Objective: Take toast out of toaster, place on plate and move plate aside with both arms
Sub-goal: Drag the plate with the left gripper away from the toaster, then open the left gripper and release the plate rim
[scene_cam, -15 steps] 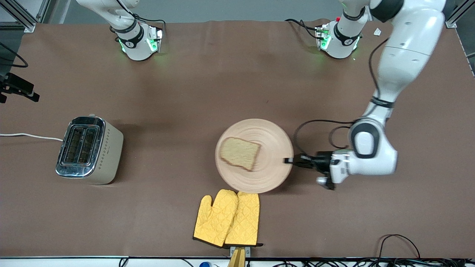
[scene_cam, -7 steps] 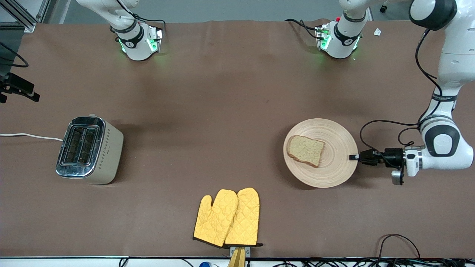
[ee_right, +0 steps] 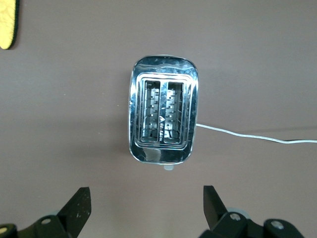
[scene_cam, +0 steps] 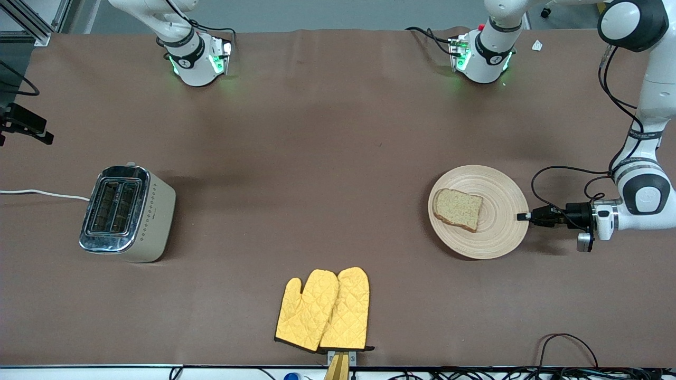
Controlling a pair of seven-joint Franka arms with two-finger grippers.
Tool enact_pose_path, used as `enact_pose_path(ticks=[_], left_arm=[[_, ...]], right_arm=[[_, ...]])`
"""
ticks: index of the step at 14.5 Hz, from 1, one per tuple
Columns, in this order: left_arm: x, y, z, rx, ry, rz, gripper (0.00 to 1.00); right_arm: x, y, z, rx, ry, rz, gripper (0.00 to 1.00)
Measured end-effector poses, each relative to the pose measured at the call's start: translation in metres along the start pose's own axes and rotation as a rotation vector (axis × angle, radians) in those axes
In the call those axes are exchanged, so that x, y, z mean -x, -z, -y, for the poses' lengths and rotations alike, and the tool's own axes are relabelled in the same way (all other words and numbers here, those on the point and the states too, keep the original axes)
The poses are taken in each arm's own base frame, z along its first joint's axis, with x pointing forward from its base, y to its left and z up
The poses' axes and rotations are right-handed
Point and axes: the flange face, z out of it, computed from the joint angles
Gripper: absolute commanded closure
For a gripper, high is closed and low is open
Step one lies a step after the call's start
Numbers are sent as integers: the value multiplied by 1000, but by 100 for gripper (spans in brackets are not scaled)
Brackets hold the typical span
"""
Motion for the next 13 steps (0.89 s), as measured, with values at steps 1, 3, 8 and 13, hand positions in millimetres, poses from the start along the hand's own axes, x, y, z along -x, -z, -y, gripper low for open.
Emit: enact_pose_path(ticks=[1, 3, 8, 13], left_arm=[[-2, 0, -1, -15, -13, 19, 50], [-7, 3, -6, -59, -34, 59, 0], [-32, 54, -39, -209, -29, 104, 0], [-93, 76, -203, -529, -87, 205, 0]], right_arm=[[0, 0, 0, 3, 1, 0, 0], [0, 0, 0, 7, 1, 1, 0], [0, 0, 0, 9, 1, 1, 0], [0, 0, 0, 9, 2, 1, 0]])
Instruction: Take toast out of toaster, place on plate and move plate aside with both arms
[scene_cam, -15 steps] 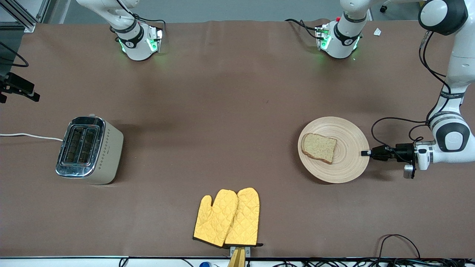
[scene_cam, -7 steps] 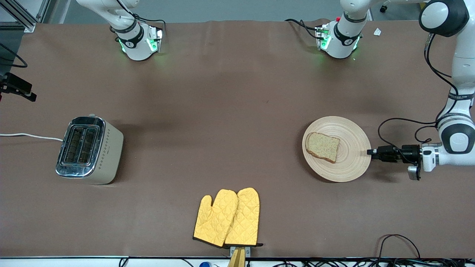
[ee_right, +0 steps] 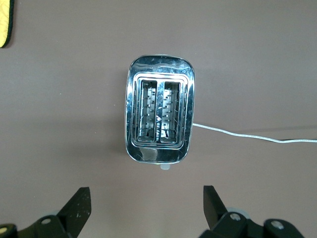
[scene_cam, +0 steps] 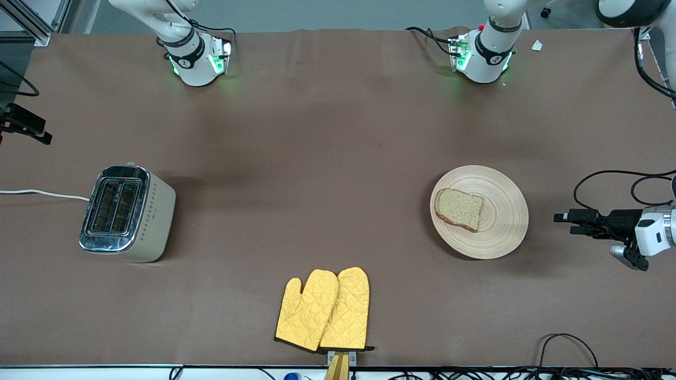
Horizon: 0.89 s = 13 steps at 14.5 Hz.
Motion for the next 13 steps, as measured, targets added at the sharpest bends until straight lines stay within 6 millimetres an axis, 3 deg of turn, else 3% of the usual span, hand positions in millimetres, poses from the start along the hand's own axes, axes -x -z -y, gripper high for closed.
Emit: enact_pose_path(ticks=[3, 6, 9, 13], left_arm=[[-23, 51, -122, -181, -28, -13, 0], [-11, 90, -214, -317, -5, -1, 0], [8, 112, -280, -402, 44, -5, 0], [37, 120, -333, -485, 69, -12, 0]], right_arm=[[0, 0, 0, 0, 0, 0, 0], [0, 0, 0, 0, 0, 0, 0], [0, 0, 0, 0, 0, 0, 0], [0, 0, -1, 0, -2, 0, 0]])
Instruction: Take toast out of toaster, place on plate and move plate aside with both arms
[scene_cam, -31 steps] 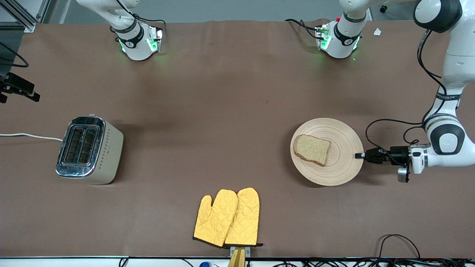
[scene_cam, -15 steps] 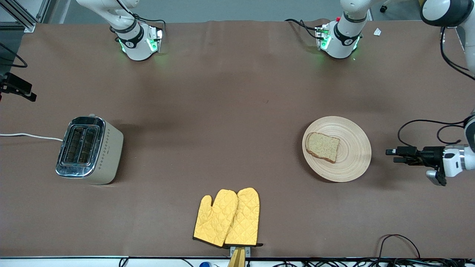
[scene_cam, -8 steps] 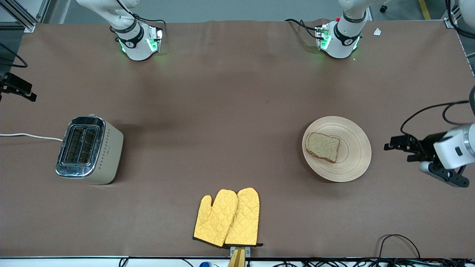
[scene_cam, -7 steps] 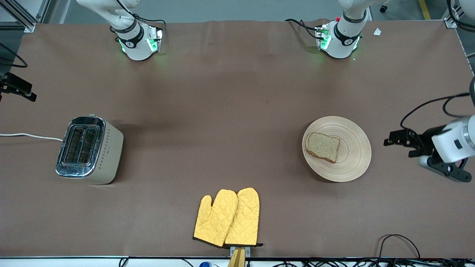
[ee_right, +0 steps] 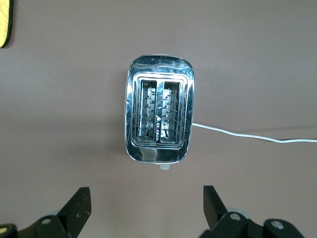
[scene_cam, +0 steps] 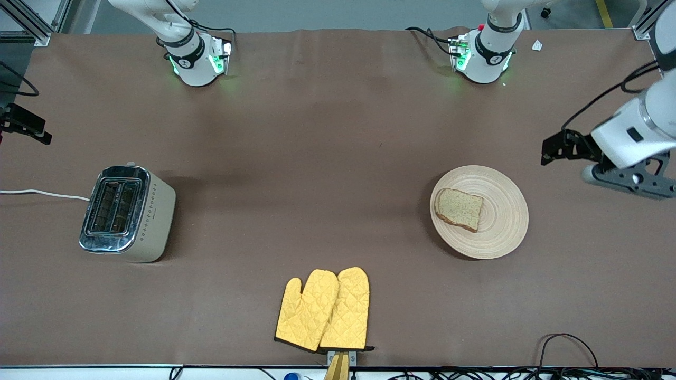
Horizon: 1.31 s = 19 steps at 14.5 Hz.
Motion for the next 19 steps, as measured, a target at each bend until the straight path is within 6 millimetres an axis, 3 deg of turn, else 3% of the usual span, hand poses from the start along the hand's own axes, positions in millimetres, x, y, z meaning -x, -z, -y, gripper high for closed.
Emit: enact_pose_path(ticks=[3, 8, 13, 19], left_arm=[[15, 3, -10, -24, -2, 16, 0], [17, 2, 4, -23, 22, 17, 0], [12, -2, -3, -35, 16, 19, 0], [17, 2, 27, -72, 90, 15, 0]], right_arm=[[0, 0, 0, 0, -1, 0, 0], [0, 0, 0, 0, -1, 0, 0], [0, 0, 0, 0, -1, 3, 0], [1, 0, 0, -1, -1, 4, 0]])
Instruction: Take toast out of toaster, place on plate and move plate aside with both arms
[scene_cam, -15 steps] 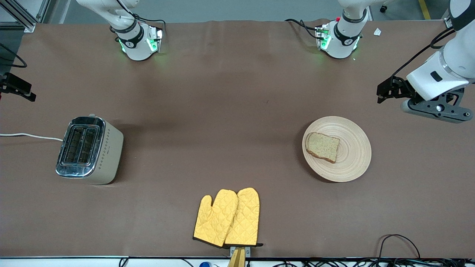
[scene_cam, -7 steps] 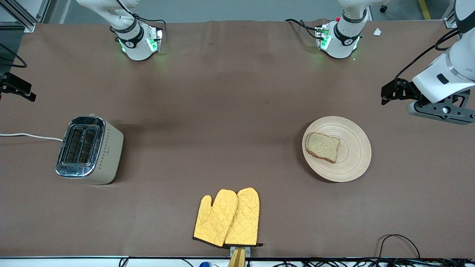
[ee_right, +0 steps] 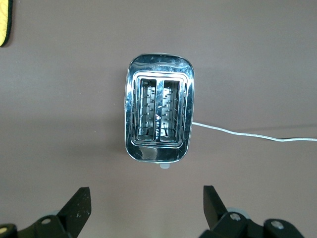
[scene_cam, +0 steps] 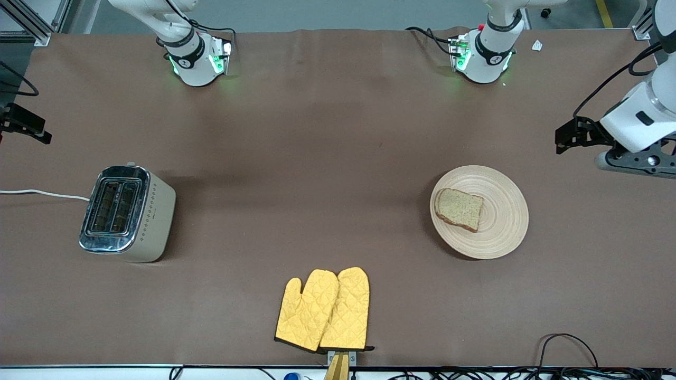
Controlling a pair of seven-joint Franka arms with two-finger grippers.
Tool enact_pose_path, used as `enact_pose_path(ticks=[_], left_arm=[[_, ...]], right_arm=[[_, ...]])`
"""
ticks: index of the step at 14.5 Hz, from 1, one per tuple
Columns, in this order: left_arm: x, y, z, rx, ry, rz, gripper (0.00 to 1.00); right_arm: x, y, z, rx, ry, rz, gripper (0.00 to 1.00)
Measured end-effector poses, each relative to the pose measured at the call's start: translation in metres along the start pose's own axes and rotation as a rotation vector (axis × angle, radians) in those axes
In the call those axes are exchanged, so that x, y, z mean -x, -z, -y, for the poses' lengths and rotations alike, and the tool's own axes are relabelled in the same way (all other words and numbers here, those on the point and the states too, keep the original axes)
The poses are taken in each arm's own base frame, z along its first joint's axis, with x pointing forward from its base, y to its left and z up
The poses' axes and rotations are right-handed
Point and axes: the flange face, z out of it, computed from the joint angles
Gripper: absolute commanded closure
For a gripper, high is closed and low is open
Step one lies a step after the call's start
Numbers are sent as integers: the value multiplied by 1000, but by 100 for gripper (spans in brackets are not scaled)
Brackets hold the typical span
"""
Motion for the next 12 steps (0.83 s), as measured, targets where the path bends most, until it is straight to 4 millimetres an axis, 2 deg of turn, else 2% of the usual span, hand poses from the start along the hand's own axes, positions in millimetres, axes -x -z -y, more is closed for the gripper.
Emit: enact_pose_path(ticks=[3, 7, 12], left_arm=[[2, 6, 0, -5, 1, -36, 0], [11, 3, -3, 13, 22, -65, 0], [11, 2, -6, 40, 45, -80, 0]], right_arm=[[0, 0, 0, 0, 0, 0, 0], [0, 0, 0, 0, 0, 0, 0], [0, 0, 1, 0, 1, 0, 0]])
